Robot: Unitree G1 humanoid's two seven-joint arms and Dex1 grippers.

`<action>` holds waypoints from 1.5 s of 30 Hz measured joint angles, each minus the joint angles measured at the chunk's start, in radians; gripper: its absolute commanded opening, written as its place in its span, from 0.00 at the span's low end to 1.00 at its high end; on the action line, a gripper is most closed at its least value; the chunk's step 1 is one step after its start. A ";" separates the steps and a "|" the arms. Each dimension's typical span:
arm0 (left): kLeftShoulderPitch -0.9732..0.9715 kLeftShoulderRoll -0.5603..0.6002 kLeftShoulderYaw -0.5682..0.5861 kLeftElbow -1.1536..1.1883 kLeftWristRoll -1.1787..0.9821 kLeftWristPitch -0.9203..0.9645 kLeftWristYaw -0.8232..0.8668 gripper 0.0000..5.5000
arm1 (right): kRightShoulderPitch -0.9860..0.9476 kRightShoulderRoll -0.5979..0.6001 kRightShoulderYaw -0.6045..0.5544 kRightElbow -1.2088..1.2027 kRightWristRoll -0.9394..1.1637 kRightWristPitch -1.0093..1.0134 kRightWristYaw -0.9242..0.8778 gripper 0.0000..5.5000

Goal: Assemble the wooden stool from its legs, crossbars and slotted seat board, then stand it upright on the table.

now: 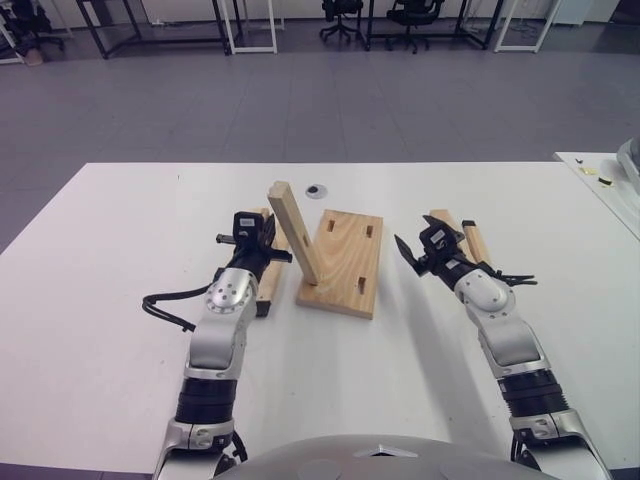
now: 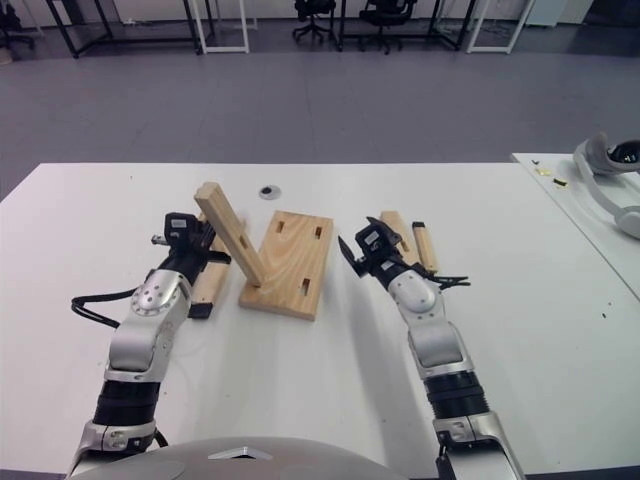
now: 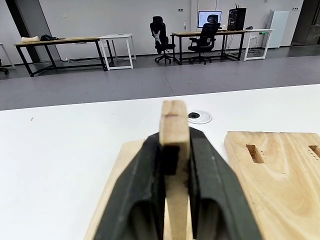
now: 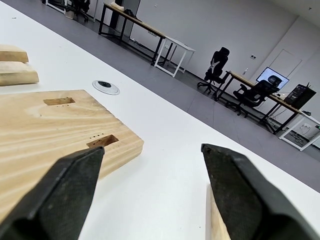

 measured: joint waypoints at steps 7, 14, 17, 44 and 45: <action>0.019 -0.015 -0.043 0.002 0.041 -0.027 0.015 0.07 | 0.000 0.000 0.000 0.007 0.000 -0.001 0.000 0.66; 0.019 -0.020 -0.043 0.018 0.045 -0.050 0.031 0.07 | 0.000 0.000 0.001 0.017 -0.004 -0.004 -0.003 0.66; 0.018 -0.020 -0.040 0.018 0.064 -0.050 0.049 0.14 | 0.000 0.001 0.004 0.018 -0.008 -0.011 -0.005 0.66; 0.235 0.041 -0.081 -0.215 0.059 0.397 -0.034 0.65 | 0.024 0.049 0.025 0.020 -0.038 -0.032 -0.044 0.66; 0.237 0.041 -0.082 -0.215 0.051 0.396 -0.039 0.63 | 0.028 0.053 0.025 0.020 -0.038 -0.032 -0.045 0.66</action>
